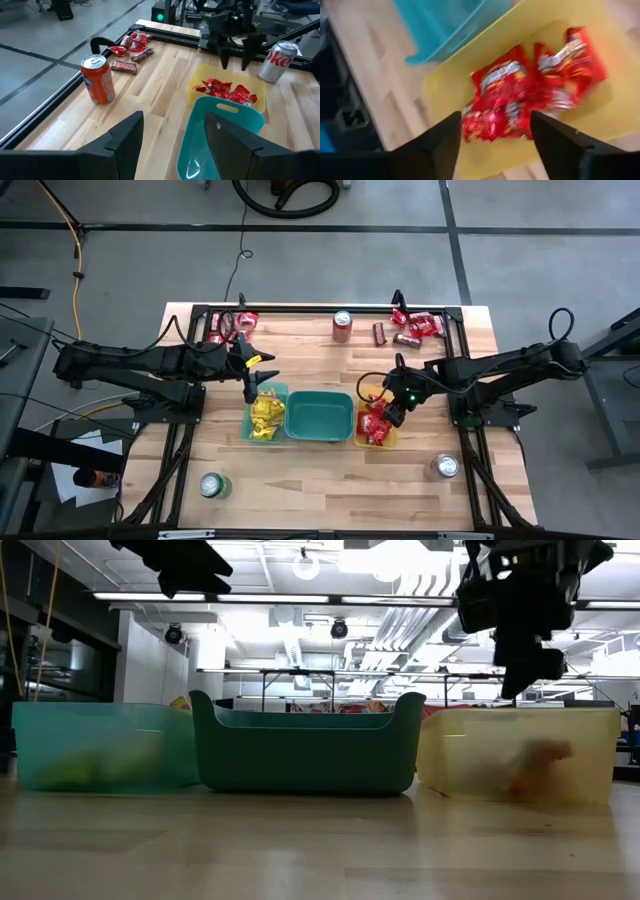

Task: Sort candy
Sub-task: Put the red candy into the yellow bin

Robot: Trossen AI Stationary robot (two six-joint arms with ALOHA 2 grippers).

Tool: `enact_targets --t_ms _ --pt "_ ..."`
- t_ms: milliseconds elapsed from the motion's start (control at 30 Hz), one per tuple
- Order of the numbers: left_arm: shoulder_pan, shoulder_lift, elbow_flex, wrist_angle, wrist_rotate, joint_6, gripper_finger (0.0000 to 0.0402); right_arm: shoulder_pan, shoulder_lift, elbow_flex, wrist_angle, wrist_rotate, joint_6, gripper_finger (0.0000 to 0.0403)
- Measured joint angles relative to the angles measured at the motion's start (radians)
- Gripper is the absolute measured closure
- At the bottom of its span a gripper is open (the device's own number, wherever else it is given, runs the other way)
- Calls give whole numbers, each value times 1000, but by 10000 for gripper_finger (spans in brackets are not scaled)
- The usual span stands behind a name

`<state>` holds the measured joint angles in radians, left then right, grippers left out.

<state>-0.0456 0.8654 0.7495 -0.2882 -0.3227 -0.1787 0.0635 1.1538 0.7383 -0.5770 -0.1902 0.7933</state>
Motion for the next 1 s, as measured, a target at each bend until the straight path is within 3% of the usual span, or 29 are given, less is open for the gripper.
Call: enact_targets --t_ms 200,267,467,533,800,1000 --pt "0 0 0 1 -4 -1 204 -40 -2 45 131 -67 39 141" --pt "0 0 0 1 -14 -1 204 -79 -3 114 148 9 -2 141" --pt "0 0 0 10 -82 -3 204 -269 23 338 8 415 -119 140" --pt "0 0 0 19 -83 -4 204 -358 50 390 -45 484 -115 140" --pt "0 0 0 24 -82 -3 204 -701 272 425 -130 534 -32 140" --pt "0 0 0 25 -83 -3 204 -866 482 424 -36 520 49 140"
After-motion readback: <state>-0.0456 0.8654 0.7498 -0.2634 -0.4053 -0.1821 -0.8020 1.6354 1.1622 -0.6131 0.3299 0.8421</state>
